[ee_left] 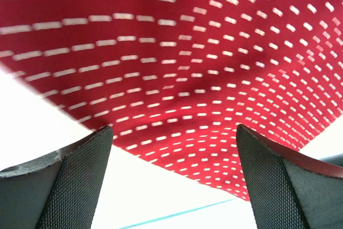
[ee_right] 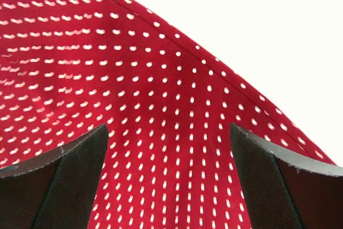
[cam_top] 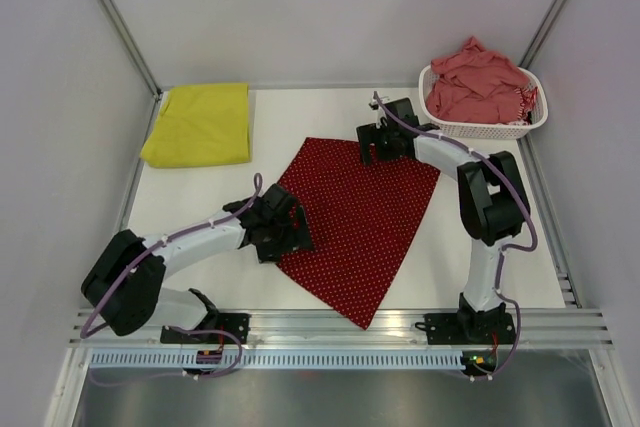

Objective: Fold and stack the mixed laundry pile
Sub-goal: Fold the skirt at the center of the board.

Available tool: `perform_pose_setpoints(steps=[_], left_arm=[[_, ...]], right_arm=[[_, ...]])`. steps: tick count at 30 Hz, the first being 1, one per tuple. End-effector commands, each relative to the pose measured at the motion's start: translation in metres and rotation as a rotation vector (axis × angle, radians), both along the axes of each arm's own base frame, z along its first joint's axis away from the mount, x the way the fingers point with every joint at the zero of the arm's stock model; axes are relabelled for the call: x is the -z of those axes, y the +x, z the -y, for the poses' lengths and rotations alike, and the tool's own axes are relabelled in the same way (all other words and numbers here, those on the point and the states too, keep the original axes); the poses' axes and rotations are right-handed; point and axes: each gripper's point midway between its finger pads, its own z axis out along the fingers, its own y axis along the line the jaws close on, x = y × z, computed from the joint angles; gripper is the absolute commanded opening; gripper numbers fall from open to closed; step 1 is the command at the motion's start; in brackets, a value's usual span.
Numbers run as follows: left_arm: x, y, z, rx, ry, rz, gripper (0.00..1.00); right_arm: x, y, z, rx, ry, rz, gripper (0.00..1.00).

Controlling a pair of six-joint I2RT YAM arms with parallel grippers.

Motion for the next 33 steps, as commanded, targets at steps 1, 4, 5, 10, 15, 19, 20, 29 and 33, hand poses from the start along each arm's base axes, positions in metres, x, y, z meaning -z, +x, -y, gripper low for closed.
perform_pose_setpoints(steps=[1,4,5,10,15,19,20,29,33], left_arm=[[-0.025,0.016,-0.041,-0.150,0.170,0.071,1.00],[-0.027,0.028,-0.081,-0.286,0.269,0.067,1.00],[-0.025,0.032,-0.089,-0.314,0.277,0.063,1.00],[-0.010,0.038,-0.142,-0.479,0.339,0.013,1.00],[0.001,0.058,-0.139,-0.463,0.286,0.045,0.95],[0.015,0.064,-0.133,-0.441,0.278,0.023,0.80],[0.018,0.063,-0.133,-0.440,0.286,0.012,0.77],[0.048,0.057,-0.132,-0.415,0.306,-0.068,0.32],[0.044,0.057,-0.130,-0.415,0.285,-0.052,0.13]], right_arm=[[-0.073,-0.009,-0.003,-0.043,0.012,0.152,0.98],[-0.061,-0.051,-0.003,-0.012,-0.043,0.119,0.98],[-0.075,-0.068,-0.015,-0.007,-0.051,0.160,0.98],[-0.059,-0.162,-0.049,-0.060,-0.027,0.114,0.98],[-0.047,-0.256,-0.090,-0.248,-0.079,0.099,0.98],[-0.038,-0.306,-0.105,-0.330,-0.069,0.066,0.98],[-0.035,-0.322,-0.112,-0.375,-0.076,0.061,0.98],[-0.016,-0.403,-0.120,-0.596,-0.253,0.100,0.98],[0.001,-0.433,-0.125,-0.690,-0.282,0.056,0.93]])
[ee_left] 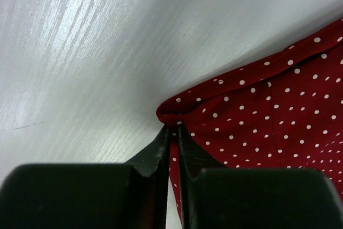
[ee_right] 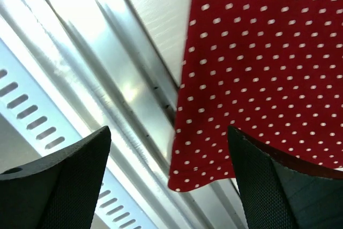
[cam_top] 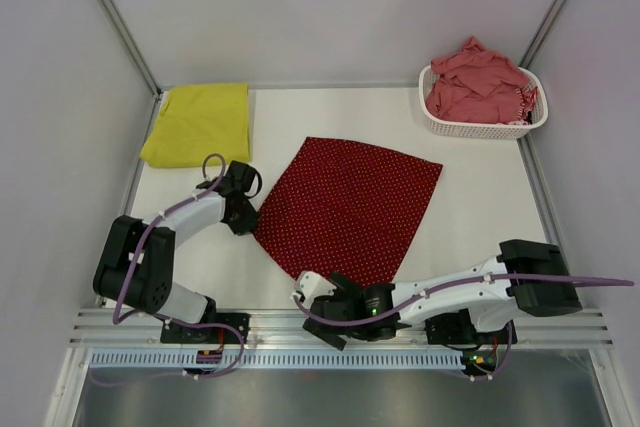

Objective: Fold and stack the mixed laundry pile
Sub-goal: Fold the skirt at the center of the board.

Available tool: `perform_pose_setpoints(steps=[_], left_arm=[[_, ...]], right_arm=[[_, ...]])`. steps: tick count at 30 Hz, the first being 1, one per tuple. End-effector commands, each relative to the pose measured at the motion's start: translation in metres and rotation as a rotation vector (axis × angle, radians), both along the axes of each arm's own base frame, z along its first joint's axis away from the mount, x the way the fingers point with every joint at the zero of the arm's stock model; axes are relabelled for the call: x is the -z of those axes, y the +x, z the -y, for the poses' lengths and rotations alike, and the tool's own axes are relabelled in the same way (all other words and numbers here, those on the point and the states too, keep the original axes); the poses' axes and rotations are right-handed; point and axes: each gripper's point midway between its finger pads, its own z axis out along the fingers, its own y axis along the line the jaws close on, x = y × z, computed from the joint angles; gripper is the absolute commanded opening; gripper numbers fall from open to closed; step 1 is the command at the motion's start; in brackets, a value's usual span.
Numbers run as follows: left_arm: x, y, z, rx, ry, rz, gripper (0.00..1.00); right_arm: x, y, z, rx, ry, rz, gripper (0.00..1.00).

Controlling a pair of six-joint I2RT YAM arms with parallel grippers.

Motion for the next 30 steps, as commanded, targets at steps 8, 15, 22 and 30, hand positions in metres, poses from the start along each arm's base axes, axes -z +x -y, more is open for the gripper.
perform_pose_setpoints(steps=[8,15,22,30], left_arm=[[0.014,-0.020,-0.003,0.015,-0.011,-0.020,0.02],[0.010,-0.018,-0.004,0.011,-0.010,-0.010,0.02],[0.000,-0.022,-0.011,-0.016,0.010,0.020,0.02],[-0.041,-0.038,-0.046,-0.153,0.108,0.065,0.02]], right_arm=[[0.020,-0.005,0.016,0.071,-0.127,0.058,0.73],[0.033,-0.001,0.034,0.087,-0.204,0.080,0.45],[0.022,0.002,0.028,0.076,-0.175,0.097,0.00],[-0.027,-0.033,-0.013,-0.132,0.108,-0.135,0.00]])
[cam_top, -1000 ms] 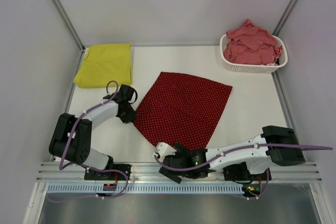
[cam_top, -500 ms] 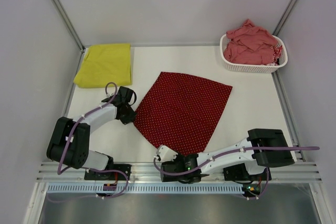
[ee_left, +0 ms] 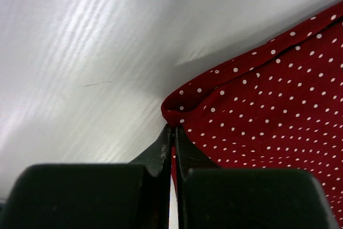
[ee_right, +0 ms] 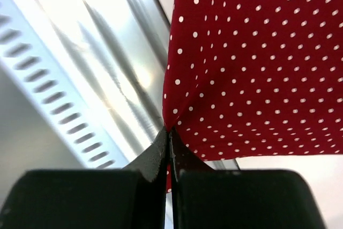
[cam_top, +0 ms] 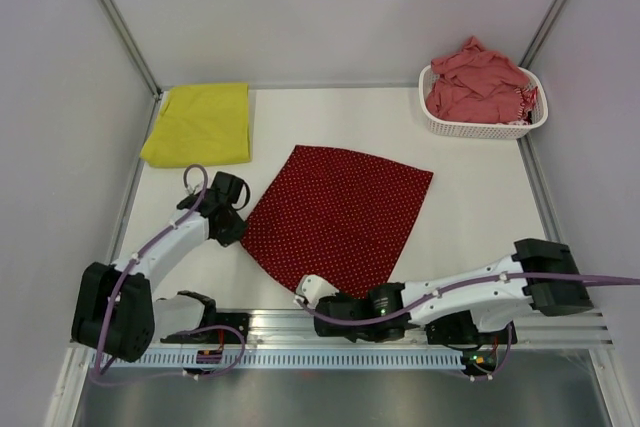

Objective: Fold and stack the mixed laundry pile
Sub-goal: Fold the skirt at the center of the board.

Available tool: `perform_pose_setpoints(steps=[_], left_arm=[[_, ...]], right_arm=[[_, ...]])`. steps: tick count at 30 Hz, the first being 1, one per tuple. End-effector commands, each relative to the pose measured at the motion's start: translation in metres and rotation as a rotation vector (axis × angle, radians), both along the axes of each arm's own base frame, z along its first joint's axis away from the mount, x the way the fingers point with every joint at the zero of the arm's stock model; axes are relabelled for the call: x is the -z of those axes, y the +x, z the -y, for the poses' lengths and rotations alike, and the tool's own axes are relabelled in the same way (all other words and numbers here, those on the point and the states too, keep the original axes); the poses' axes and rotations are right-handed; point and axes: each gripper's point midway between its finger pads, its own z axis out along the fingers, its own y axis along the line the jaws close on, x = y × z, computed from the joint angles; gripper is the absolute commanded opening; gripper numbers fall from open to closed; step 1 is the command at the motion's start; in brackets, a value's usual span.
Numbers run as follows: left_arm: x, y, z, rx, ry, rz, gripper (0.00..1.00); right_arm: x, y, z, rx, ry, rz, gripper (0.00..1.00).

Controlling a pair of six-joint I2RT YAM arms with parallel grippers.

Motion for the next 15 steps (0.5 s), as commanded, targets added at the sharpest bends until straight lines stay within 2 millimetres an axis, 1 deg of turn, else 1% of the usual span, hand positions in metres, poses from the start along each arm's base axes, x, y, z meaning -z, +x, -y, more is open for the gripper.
perform_pose_setpoints(steps=[1,2,3,5,6,8,9,10,11,12,13,14,15], left_arm=[[-0.018,-0.014,-0.026,-0.114,0.077,-0.001,0.02],[-0.019,-0.017,-0.030,-0.128,0.083,-0.001,0.02],[-0.023,-0.017,-0.031,-0.133,0.075,0.018,0.02],[-0.031,-0.015,-0.031,-0.145,0.071,0.036,0.02],[-0.037,-0.013,-0.032,-0.150,0.073,0.052,0.02],[-0.054,0.001,-0.033,-0.167,0.077,0.110,0.02],[-0.061,0.006,-0.032,-0.160,0.078,0.125,0.02],[-0.075,0.019,-0.028,-0.157,0.067,0.157,0.02],[-0.082,0.027,-0.023,-0.142,0.051,0.166,0.02],[-0.088,0.036,-0.020,-0.130,0.046,0.180,0.02],[-0.096,0.050,-0.015,-0.124,0.043,0.185,0.02],[-0.101,0.058,-0.014,-0.120,0.046,0.193,0.02],[-0.105,0.065,-0.012,-0.118,0.046,0.196,0.02]], right_arm=[[-0.035,-0.017,-0.025,-0.095,0.180,-0.123,0.00],[-0.044,-0.017,-0.024,-0.098,0.213,-0.135,0.00],[-0.049,-0.017,-0.024,-0.099,0.229,-0.148,0.00],[-0.056,-0.006,-0.019,-0.067,0.250,-0.167,0.00],[-0.057,0.009,-0.015,-0.021,0.253,-0.173,0.00],[-0.060,0.029,-0.006,0.025,0.237,-0.157,0.00],[-0.062,0.050,0.000,0.082,0.235,-0.136,0.00],[-0.061,0.060,0.007,0.093,0.211,-0.118,0.00],[-0.067,0.070,0.007,0.110,0.216,-0.104,0.01],[-0.069,0.084,0.012,0.146,0.212,-0.092,0.00],[-0.073,0.092,0.014,0.147,0.203,-0.076,0.01],[-0.075,0.100,0.017,0.164,0.195,-0.068,0.00],[-0.078,0.116,0.025,0.211,0.189,-0.053,0.01]])
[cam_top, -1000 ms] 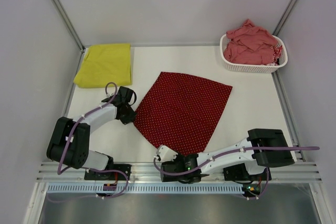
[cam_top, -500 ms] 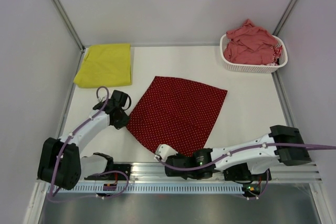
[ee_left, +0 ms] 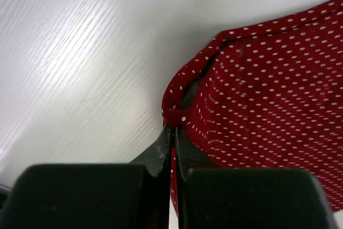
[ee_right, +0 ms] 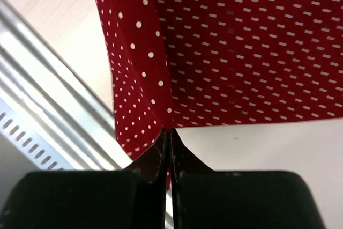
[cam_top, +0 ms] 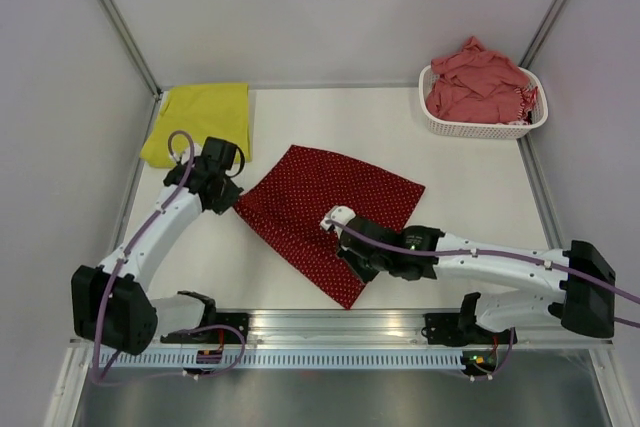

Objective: Fold and stack the mixed laundry pile
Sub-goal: Fold the skirt at the center of the board.

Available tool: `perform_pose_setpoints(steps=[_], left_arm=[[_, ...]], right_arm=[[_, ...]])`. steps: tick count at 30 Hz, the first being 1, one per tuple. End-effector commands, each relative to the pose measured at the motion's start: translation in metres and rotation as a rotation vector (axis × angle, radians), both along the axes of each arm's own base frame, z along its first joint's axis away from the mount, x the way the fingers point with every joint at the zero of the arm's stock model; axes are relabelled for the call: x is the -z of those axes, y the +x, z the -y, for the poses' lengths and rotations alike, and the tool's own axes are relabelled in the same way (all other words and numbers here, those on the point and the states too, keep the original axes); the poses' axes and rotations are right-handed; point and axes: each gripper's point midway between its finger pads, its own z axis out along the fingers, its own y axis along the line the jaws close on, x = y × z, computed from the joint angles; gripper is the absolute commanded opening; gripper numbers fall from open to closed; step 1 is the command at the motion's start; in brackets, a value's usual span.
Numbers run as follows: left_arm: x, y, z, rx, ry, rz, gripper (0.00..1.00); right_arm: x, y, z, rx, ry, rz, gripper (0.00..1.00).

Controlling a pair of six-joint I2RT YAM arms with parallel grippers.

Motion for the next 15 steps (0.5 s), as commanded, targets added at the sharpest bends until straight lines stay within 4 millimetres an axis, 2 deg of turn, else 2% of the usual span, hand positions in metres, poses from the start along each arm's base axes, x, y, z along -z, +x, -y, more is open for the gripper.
perform_pose_setpoints(steps=[1,3,4,5,6,7,9,11,12,13,14,15], left_arm=[[-0.029,0.045,0.007,-0.008,0.010,0.070,0.02],[-0.033,0.060,0.012,0.002,0.009,0.075,0.02],[-0.047,0.073,0.016,0.007,-0.002,0.106,0.02],[-0.040,0.082,0.020,0.013,0.001,0.081,0.02],[-0.042,0.089,0.023,0.024,0.001,0.084,0.02],[-0.056,0.102,0.027,0.028,-0.010,0.118,0.02],[-0.049,0.118,0.033,0.044,-0.006,0.096,0.02],[-0.060,0.137,0.042,0.061,-0.025,0.123,0.02],[-0.050,0.144,0.045,0.072,-0.020,0.097,0.02],[-0.060,0.154,0.051,0.082,-0.031,0.124,0.02],[-0.061,0.160,0.055,0.090,-0.035,0.129,0.02],[-0.053,0.168,0.059,0.101,-0.030,0.112,0.02]], right_arm=[[-0.021,0.031,0.014,0.036,-0.024,0.035,0.00],[-0.029,0.060,0.028,0.114,-0.029,0.049,0.01],[-0.031,0.068,0.034,0.138,-0.033,0.050,0.00],[-0.036,0.078,0.037,0.155,-0.032,0.057,0.01],[-0.039,0.093,0.047,0.210,-0.026,0.062,0.00],[-0.042,0.100,0.048,0.223,-0.021,0.063,0.00],[-0.046,0.117,0.058,0.280,-0.009,0.065,0.01],[-0.049,0.128,0.062,0.306,-0.001,0.068,0.00],[-0.050,0.138,0.069,0.348,-0.004,0.078,0.00],[-0.048,0.142,0.071,0.358,-0.004,0.077,0.00],[-0.050,0.147,0.073,0.380,0.000,0.082,0.00],[-0.049,0.154,0.077,0.404,0.001,0.082,0.00]])
